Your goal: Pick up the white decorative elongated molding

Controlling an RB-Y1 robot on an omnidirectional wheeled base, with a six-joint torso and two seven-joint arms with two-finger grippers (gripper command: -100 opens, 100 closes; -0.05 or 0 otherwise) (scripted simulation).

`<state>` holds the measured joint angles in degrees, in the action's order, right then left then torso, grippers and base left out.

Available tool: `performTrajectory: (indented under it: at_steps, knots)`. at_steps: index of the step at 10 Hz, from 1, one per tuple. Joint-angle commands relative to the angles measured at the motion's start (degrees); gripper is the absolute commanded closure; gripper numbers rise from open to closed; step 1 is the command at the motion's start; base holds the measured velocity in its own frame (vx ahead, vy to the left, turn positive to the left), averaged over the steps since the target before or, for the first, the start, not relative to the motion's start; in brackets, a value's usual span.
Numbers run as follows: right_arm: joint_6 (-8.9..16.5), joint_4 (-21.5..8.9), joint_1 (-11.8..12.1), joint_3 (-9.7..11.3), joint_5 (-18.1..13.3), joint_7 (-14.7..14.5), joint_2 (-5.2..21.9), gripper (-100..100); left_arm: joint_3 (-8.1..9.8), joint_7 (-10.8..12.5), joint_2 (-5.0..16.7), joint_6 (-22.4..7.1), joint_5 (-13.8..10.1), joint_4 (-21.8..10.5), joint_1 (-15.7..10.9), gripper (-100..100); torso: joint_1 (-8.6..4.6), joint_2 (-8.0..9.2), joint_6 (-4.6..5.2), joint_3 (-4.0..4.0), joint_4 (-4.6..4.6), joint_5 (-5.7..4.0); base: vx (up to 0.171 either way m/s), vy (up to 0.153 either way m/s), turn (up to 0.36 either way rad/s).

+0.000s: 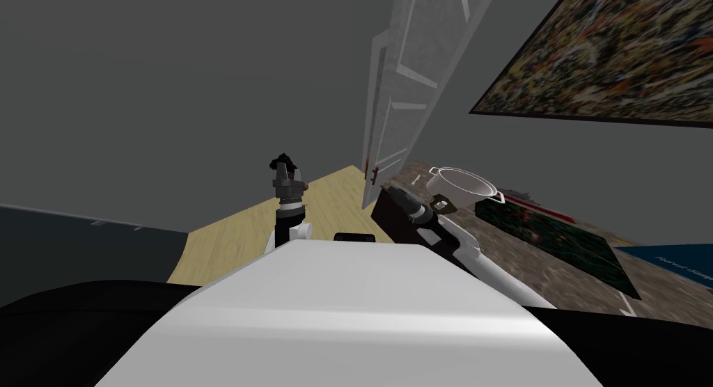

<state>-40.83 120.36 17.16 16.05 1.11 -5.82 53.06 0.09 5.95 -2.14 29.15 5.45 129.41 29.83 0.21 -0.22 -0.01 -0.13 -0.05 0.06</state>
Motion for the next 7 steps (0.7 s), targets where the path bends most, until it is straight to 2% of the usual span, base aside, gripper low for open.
performTrajectory:
  at_steps: [1,2,3,4,5,6,7]
  knots:
    - [-0.2,-2.2,0.3,1.9,-0.5,-1.2,2.9,-100,0.00,0.0,0.0,0.0,0.0,0.0,0.0,0,0.00,0.00,0.00,0.00,0.00,0.00,0.076,0.066,0.013]
    - [-0.2,-2.2,0.3,1.9,-0.5,-1.2,4.6,-100,0.00,0.0,0.0,0.0,0.0,0.0,0.0,0,0.01,-0.10,-0.01,-0.05,-0.02,-0.01,0.068,0.059,0.006]
    - [-0.2,-4.0,0.6,3.4,-0.9,-2.2,6.3,-100,0.00,0.0,0.0,0.0,0.0,0.0,0.0,0,-0.01,-0.07,0.01,-0.04,-0.02,0.00,0.079,0.057,0.014]
    - [-0.2,-4.0,0.6,3.4,-0.9,-2.2,8.5,-100,0.00,0.0,0.0,0.0,0.0,0.0,0.0,0,-0.02,-0.11,0.00,-0.06,-0.02,-0.01,0.066,0.053,0.005]
    - [0.0,-6.0,1.1,5.0,-1.3,-3.2,10.3,-100,0.00,0.0,0.0,0.0,0.0,0.0,0.0,0,-0.02,-0.08,0.00,-0.05,-0.02,-0.01,0.097,0.079,0.029]
    - [0.0,-6.0,1.1,5.0,-1.3,-3.2,12.4,-100,0.00,0.0,0.0,0.0,0.0,0.0,0.0,0,0.06,-0.14,0.01,-0.08,-0.03,0.00,0.080,0.061,-0.001]
    - [0.2,-7.3,1.6,6.5,-1.7,-4.2,14.3,-100,0.00,0.0,0.0,0.0,0.0,0.0,0.0,0,0.01,-0.12,0.00,-0.07,-0.03,0.00,0.080,0.055,0.026]
